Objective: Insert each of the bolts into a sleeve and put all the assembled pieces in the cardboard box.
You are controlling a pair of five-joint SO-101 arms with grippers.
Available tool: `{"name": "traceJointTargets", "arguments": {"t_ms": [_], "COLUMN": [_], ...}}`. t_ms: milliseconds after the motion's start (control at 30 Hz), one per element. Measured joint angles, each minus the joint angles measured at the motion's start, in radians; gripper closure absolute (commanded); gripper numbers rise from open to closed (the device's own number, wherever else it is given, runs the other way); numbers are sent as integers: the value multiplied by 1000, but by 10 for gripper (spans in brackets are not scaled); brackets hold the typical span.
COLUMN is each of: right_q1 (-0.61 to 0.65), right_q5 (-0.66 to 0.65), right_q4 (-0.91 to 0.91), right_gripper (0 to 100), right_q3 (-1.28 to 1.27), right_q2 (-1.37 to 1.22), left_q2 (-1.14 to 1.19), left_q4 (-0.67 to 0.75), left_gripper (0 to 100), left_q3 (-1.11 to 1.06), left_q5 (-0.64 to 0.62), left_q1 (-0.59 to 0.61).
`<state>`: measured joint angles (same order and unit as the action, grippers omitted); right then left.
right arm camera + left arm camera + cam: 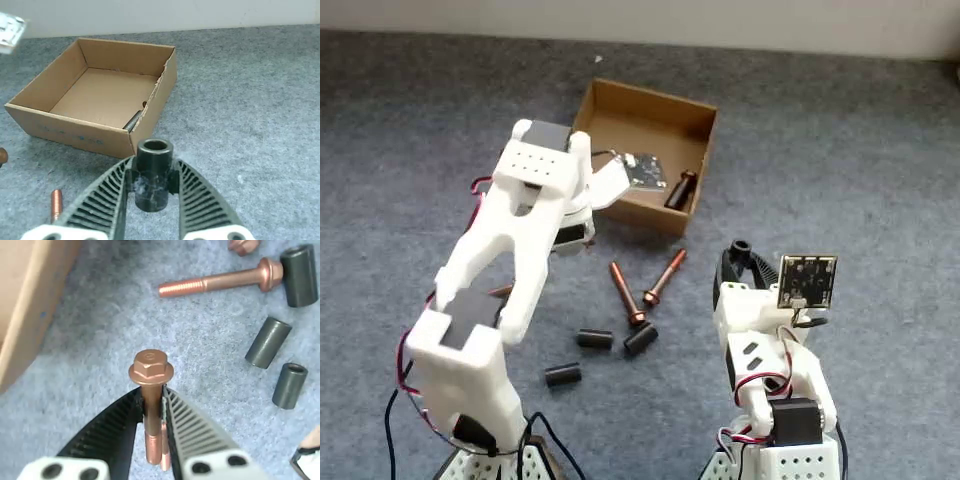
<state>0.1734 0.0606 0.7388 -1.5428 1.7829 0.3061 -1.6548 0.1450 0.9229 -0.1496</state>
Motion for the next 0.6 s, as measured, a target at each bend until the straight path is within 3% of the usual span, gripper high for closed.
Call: {"name": "traceJointTargets", "arguments": {"t_ms": [367,600], "right_q1": [54,143], "right_q5": [0,-34], "right_q4": [0,38], "right_gripper": [993,993], "right_q3": [0,0], "right_q2": [0,0], "left_q2": [-580,-919], "left_q4": [377,531], "left_gripper": [995,995], "left_q3": [-514,-763], "left_q5": [-368,-661], "left_q1": [2,-12]}}
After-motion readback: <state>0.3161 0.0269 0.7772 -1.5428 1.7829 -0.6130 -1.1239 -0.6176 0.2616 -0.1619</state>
